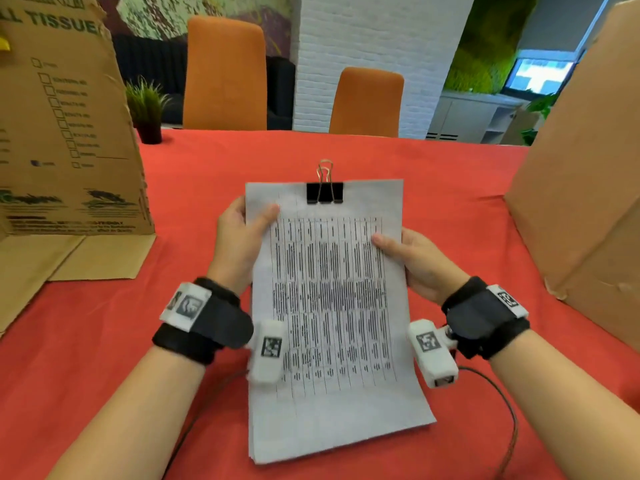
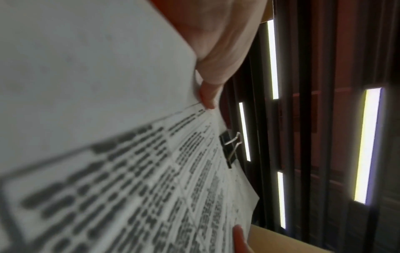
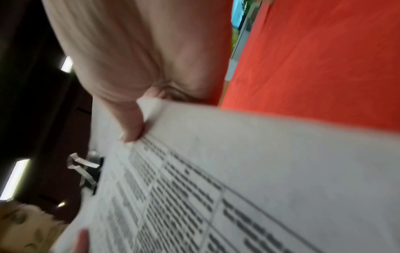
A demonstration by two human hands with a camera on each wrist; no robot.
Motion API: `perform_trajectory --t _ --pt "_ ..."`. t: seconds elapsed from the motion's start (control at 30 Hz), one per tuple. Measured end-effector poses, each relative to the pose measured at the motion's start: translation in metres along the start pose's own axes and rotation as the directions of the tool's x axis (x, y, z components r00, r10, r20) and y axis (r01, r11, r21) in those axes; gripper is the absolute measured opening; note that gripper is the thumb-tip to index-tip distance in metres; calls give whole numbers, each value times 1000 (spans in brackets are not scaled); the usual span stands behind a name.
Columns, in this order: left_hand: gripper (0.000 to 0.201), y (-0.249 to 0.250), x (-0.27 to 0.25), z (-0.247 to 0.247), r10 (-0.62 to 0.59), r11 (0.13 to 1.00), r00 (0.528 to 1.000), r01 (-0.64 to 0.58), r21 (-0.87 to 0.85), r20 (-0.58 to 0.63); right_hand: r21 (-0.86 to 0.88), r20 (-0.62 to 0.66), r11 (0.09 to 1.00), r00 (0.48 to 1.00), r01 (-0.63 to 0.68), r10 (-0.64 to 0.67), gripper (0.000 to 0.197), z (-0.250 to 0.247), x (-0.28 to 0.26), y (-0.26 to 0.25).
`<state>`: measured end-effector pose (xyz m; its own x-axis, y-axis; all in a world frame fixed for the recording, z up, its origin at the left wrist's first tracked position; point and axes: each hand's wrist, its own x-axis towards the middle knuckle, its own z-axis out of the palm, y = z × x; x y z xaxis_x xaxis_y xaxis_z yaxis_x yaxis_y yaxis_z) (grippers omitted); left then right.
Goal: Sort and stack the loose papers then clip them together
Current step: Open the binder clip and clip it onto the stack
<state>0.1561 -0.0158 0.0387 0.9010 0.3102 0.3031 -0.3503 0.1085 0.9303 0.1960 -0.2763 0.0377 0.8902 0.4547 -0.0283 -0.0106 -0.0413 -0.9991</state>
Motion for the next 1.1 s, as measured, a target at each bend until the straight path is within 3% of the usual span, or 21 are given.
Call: perform_trajectory --t 0.07,0.1,0.17,0.2,0.3,0.33,0.4,0.6,0.63,0.67,0.77,0.93,1.03,1.07,1.1 --pt "18 1 23 1 -95 992 995 97 79 -29 -19 -53 999 997 50 -51 24 0 10 -9" --pt "36 0 34 -1 -187 975 982 189 118 -31 -77 -79 997 996 24 -30 27 -2 18 -13" --pt "71 -8 41 -9 -415 864 908 415 285 -65 -251 -160 953 978 -171 134 50 -10 36 -8" --pt "73 -14 37 -13 -517 780 852 511 362 -89 -317 -207 902 950 -292 235 57 -13 42 0" --pt "21 -39 17 -20 -669 701 743 635 325 -8 -251 -179 830 867 -498 466 50 -15 40 27" --pt "19 -46 10 -19 -683 700 730 648 300 17 -211 -153 824 850 -526 504 50 -13 38 34" --pt "25 -53 1 -18 -674 718 738 642 269 38 -227 -152 814 845 -535 513 50 -8 34 40" --pt "37 -51 -9 -18 -739 657 673 714 241 20 -415 -176 745 849 -522 498 60 -7 38 36" --pt "45 -48 -11 -15 -723 665 691 699 264 -11 -429 -186 733 846 -528 500 57 -3 35 29" --pt "33 -44 -14 -11 -711 670 703 685 286 -17 -438 -192 724 843 -533 503 55 0 32 25" --pt "48 -42 -10 -8 -689 684 724 667 294 -39 -484 -190 680 825 -550 532 53 5 26 17" --pt "23 -46 -1 -12 -706 646 703 689 328 -89 -493 -164 693 838 -526 520 46 2 32 18" --pt "41 -47 16 -16 -692 658 720 660 362 -57 -507 -175 683 839 -525 515 52 -1 47 17" --pt "47 -47 23 -15 -672 663 737 638 392 -64 -549 -192 685 870 -478 453 60 -4 56 16" --pt "49 -52 32 -18 -652 664 752 630 402 -102 -624 -258 627 881 -466 398 70 -7 65 16"
